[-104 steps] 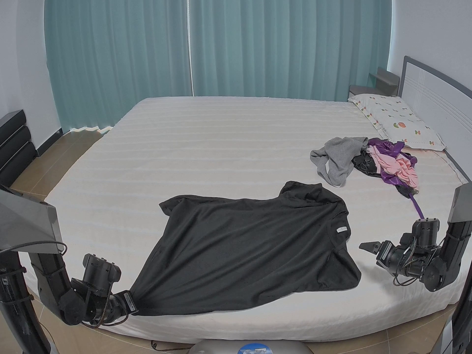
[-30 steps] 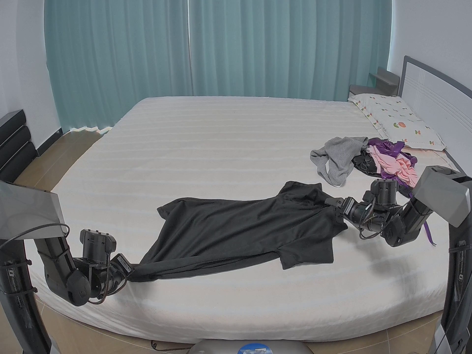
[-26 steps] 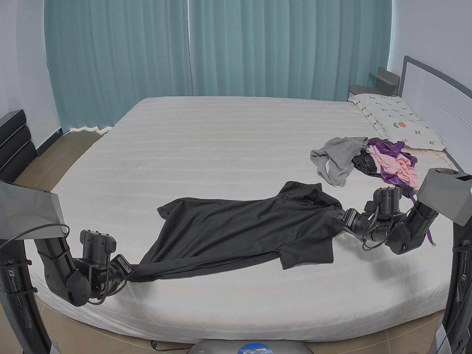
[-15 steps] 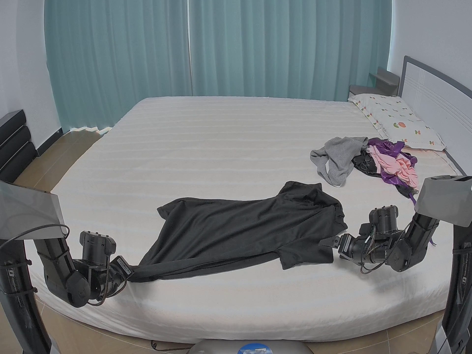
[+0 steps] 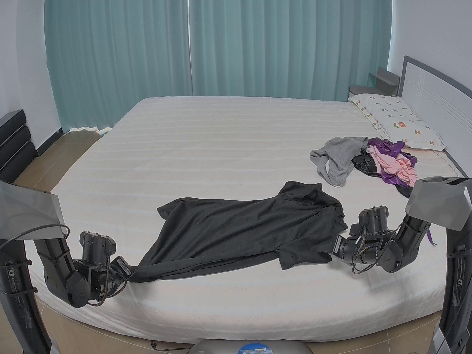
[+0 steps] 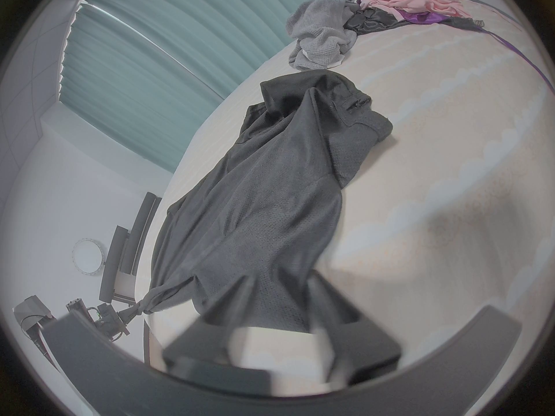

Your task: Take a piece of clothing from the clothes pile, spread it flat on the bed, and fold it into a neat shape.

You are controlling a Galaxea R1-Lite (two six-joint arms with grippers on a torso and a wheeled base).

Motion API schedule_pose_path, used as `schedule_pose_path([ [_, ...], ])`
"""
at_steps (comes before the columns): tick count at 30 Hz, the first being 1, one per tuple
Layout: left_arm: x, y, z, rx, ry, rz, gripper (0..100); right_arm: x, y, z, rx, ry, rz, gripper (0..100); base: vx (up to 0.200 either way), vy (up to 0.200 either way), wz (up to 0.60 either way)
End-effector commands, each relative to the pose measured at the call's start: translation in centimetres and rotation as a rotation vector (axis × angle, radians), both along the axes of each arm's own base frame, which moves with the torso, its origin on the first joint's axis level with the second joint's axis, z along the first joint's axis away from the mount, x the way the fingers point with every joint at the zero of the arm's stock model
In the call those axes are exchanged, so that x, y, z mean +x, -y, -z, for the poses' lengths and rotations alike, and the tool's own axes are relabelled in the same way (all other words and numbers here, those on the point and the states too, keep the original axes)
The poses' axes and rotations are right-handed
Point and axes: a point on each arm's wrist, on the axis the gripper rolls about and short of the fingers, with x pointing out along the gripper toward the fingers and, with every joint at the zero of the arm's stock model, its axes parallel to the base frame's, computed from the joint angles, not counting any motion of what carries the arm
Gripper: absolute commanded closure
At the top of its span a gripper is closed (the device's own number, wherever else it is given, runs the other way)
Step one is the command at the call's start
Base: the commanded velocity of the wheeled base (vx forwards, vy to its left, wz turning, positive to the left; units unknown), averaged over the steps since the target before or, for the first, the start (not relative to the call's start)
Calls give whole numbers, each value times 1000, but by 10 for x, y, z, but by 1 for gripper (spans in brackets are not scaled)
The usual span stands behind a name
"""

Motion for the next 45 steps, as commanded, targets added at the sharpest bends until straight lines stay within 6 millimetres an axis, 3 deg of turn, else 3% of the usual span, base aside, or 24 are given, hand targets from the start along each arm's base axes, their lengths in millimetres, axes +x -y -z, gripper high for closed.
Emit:
schedule_pose_path([
  [1, -2, 0, 1, 2, -7, 1, 100, -10, 7, -12, -2, 4, 9, 100, 0, 0, 0],
  [5, -3, 0, 0, 4, -8, 3, 100, -16, 16, -19, -1, 6, 28, 100, 0, 0, 0],
  [6, -6, -1, 0, 6, -16, 4, 100, -25, 28, -29, 2, 6, 55, 100, 0, 0, 0],
  [8, -6, -1, 0, 7, -15, 5, 100, -31, 33, -33, 4, 5, 64, 100, 0, 0, 0],
  [13, -12, 0, -9, 17, -2, 23, 100, -74, 57, -53, 54, -18, 43, 100, 0, 0, 0],
  [18, -20, 0, -14, 44, -6, 57, 100, -100, 74, -68, 66, 1, 59, 100, 0, 0, 0],
  [26, -32, 7, -11, 74, -47, 120, 100, -143, 87, -71, -4, -44, 52, 100, 0, 0, 0],
  [35, -49, 17, -7, 105, -102, 208, 100, -168, 91, -82, -56, -118, 24, 100, 0, 0, 0],
  [45, -68, 20, 0, 160, -184, 300, 100, -172, 95, -59, -130, -229, -55, 100, 0, 0, 0],
])
